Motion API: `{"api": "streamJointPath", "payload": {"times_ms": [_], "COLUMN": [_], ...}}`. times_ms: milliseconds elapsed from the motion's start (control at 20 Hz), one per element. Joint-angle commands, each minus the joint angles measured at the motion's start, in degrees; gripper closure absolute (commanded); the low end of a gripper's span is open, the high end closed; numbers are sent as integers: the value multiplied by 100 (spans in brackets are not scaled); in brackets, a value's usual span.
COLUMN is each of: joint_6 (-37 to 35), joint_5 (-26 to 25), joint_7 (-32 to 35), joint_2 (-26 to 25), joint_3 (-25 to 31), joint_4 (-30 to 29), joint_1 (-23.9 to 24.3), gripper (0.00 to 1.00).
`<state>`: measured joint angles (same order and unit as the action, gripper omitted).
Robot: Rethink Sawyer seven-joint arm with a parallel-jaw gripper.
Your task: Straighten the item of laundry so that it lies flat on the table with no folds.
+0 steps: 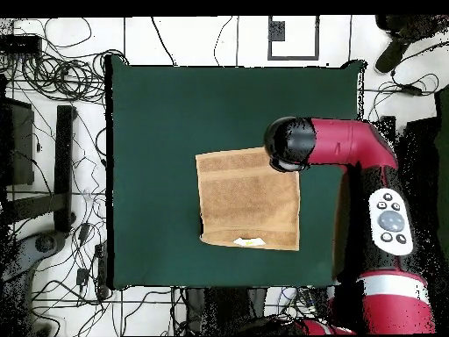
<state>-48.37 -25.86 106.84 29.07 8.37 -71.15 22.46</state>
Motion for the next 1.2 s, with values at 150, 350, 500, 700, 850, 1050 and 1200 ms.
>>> {"api": "streamJointPath", "payload": {"times_ms": [150,350,500,700,850,1050,1200], "joint_6": [229,249,340,411,426,391,397], "joint_5": [230,250,268,241,227,230,249], "joint_7": [1007,987,1014,1065,1109,1190,1327], "joint_2": [-450,-507,-593,-700,-846,-963,-1013], "joint_3": [-10,-56,-78,-127,-149,-214,-286], "joint_4": [224,299,372,470,644,809,890], "joint_1": [-299,-301,-280,-299,-322,-398,-499], "gripper": [0,0,0,0,0,0,0]}}
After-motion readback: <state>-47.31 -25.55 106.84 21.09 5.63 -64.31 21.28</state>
